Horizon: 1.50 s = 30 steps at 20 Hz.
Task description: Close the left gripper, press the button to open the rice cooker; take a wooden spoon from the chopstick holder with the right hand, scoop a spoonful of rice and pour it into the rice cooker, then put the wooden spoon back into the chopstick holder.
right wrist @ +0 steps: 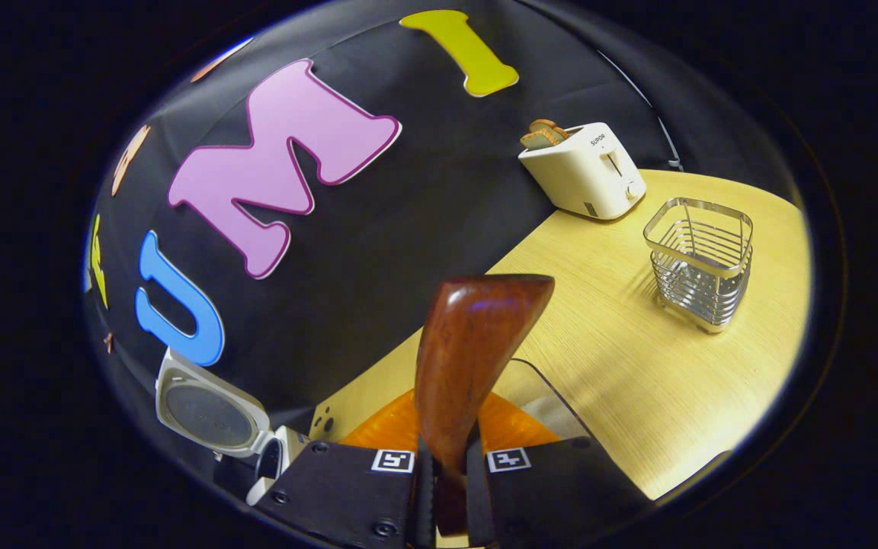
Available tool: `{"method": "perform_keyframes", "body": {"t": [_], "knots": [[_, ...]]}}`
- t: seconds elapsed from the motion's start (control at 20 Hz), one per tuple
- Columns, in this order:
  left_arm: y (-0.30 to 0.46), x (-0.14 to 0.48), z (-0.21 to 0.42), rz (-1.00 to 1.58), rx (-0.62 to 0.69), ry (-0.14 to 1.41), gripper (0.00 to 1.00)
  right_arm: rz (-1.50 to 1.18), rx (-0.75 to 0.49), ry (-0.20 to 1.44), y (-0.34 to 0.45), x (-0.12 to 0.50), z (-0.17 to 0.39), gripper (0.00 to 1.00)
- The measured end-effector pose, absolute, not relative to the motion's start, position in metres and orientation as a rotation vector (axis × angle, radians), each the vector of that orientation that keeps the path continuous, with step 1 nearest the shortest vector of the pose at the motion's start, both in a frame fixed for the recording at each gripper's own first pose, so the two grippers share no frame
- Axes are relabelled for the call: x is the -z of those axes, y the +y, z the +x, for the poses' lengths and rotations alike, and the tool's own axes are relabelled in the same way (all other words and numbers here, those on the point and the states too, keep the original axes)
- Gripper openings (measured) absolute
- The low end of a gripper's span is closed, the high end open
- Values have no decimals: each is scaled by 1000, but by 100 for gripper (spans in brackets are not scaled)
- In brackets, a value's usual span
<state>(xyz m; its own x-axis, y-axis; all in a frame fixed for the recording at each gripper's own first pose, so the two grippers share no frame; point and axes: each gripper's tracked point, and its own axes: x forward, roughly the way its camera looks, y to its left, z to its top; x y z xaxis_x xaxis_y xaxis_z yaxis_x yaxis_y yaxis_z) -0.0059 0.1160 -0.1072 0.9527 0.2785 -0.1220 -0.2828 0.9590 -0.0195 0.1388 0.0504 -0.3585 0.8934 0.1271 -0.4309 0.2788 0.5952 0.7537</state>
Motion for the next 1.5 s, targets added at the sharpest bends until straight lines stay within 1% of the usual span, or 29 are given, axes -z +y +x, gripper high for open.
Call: {"method": "perform_keyframes", "body": {"t": [0.4, 0.65, 0.9, 1.0, 1.05, 1.2, 1.5], "knots": [[120, 101, -13, -40, -282, 98, 94, 1135, 85, 392, 39, 309, 154, 20], [133, 100, -17, -47, -290, 84, 94, 1147, 51, 384, 59, 272, 174, 20], [152, 105, -26, -47, -311, 71, 94, 1171, -35, 379, 121, 220, 197, 20], [159, 107, -30, -56, -323, 71, 92, 1200, -77, 389, 152, 206, 205, 19], [163, 108, -32, -61, -329, 71, 94, 1215, -98, 396, 169, 200, 207, 20], [175, 112, -39, -72, -350, 69, 94, 1228, -156, 431, 218, 196, 213, 20], [193, 115, -48, -82, -391, 62, 94, 1215, -229, 501, 300, 201, 213, 20]]}}
